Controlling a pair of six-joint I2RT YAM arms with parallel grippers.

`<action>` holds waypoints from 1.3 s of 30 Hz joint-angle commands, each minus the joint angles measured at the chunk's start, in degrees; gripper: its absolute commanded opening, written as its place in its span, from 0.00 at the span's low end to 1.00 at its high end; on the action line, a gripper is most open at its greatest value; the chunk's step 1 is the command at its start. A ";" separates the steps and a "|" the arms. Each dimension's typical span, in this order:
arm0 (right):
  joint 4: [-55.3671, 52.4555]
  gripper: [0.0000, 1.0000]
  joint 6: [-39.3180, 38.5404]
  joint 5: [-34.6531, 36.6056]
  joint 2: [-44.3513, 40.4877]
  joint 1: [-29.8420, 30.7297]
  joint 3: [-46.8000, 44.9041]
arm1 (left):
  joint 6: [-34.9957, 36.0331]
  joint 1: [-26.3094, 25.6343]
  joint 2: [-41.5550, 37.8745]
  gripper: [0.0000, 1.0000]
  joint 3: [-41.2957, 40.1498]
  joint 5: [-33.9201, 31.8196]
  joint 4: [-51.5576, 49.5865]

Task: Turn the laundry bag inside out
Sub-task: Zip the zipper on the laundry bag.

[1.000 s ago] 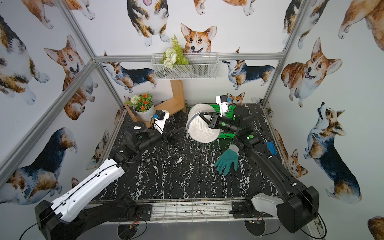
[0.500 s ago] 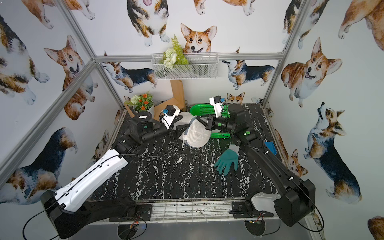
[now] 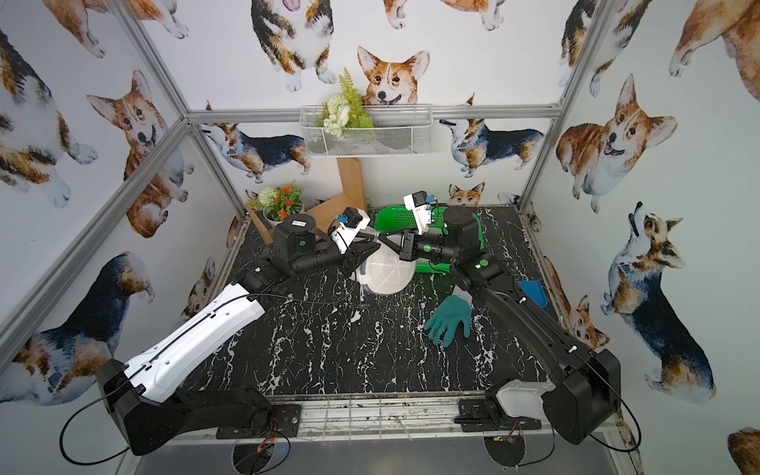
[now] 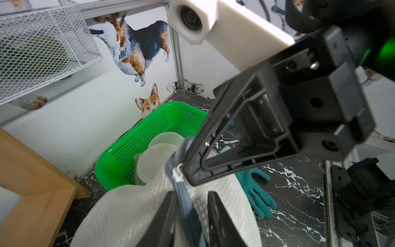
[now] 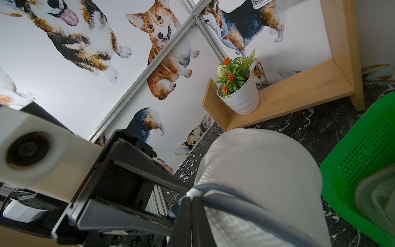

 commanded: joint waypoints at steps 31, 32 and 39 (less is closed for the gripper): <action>-2.52 0.00 -1.76 5.48 -2.35 -4.65 1.38 | -2.84 -0.23 -5.34 0.62 -6.61 -11.05 6.46; -3.04 0.00 -2.33 5.44 -2.07 -3.98 1.87 | -1.88 -0.26 -5.07 0.63 -6.11 -11.07 5.68; -6.85 0.00 -5.92 4.43 -0.05 -0.23 5.13 | 2.32 -0.87 -2.95 0.63 -4.02 -5.81 3.90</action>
